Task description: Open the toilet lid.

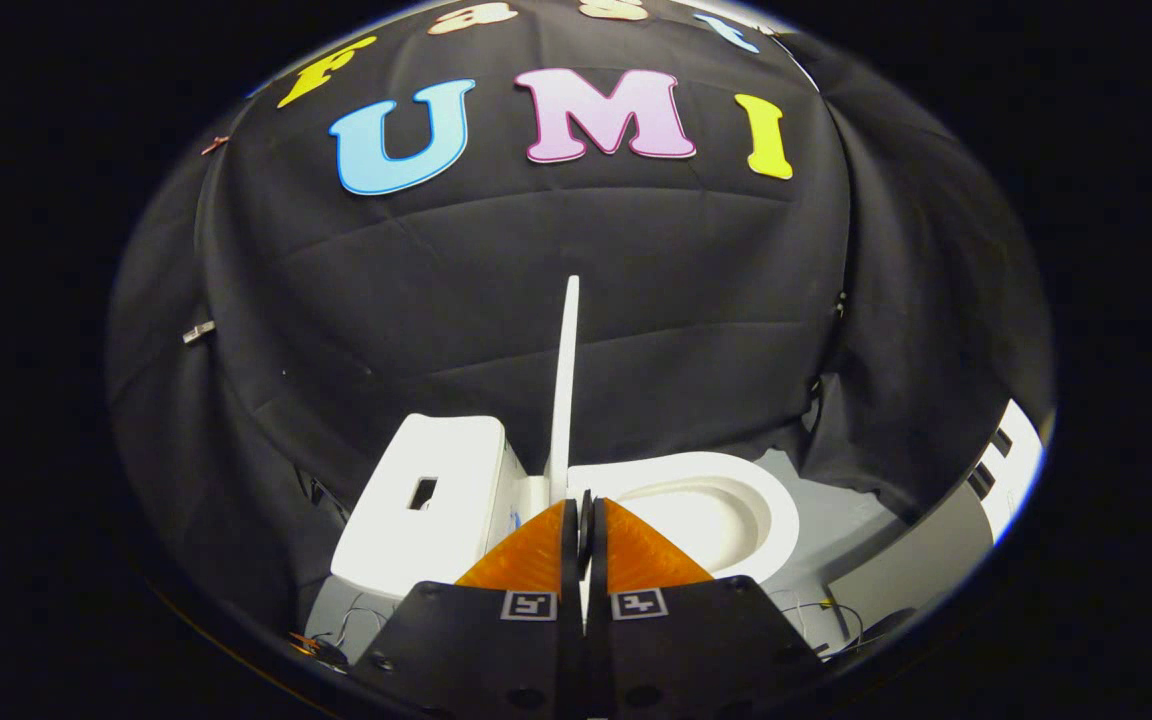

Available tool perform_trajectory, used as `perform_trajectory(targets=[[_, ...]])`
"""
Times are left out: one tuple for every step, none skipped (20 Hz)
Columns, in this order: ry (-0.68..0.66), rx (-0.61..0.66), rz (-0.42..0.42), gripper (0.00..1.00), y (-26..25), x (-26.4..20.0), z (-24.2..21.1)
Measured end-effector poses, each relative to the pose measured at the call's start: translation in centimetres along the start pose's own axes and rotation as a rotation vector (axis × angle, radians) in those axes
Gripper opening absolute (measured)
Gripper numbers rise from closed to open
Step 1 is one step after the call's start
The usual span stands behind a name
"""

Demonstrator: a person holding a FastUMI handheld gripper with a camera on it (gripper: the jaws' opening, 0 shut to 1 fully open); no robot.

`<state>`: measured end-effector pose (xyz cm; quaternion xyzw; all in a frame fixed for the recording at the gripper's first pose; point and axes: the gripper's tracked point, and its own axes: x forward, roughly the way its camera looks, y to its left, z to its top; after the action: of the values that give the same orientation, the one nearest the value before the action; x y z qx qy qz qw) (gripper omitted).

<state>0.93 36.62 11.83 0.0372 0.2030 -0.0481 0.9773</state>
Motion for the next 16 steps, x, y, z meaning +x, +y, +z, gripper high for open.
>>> perform_trajectory(targets=[[-0.01, -0.013, -0.002, 0.05, 0.8, -0.2, 0.0], [-0.018, -0.029, 0.0, 0.06, 1.9, -0.3, 0.0], [-0.026, -0.043, 0.007, 0.05, 2.9, -0.4, -0.1], [-0.033, -0.06, 0.006, 0.05, 3.7, -0.7, -0.2], [-0.033, -0.068, -0.007, 0.05, 4.3, -0.9, -0.5], [-0.036, -0.076, -0.019, 0.05, 4.8, -0.9, -0.6], [-0.039, -0.086, -0.024, 0.06, 5.4, -1.0, -0.7], [-0.042, -0.1, -0.024, 0.05, 6.4, -1.2, -0.8], [-0.047, -0.114, -0.017, 0.06, 7.3, -1.4, -0.9], [-0.051, -0.127, -0.017, 0.06, 7.9, -1.4, -1.0], [-0.055, -0.14, -0.014, 0.06, 8.6, -1.6, -1.2], [-0.061, -0.148, -0.015, 0.06, 9.2, -1.7, -1.3], [-0.067, -0.153, -0.016, 0.06, 9.8, -1.8, -1.5], [-0.078, -0.163, -0.016, 0.06, 10.4, -1.9, -1.6], [-0.081, -0.177, -0.016, 0.07, 11.0, -2.0, -1.9], [-0.079, -0.178, -0.012, 0.07, 11.7, -2.1, -2.2]])
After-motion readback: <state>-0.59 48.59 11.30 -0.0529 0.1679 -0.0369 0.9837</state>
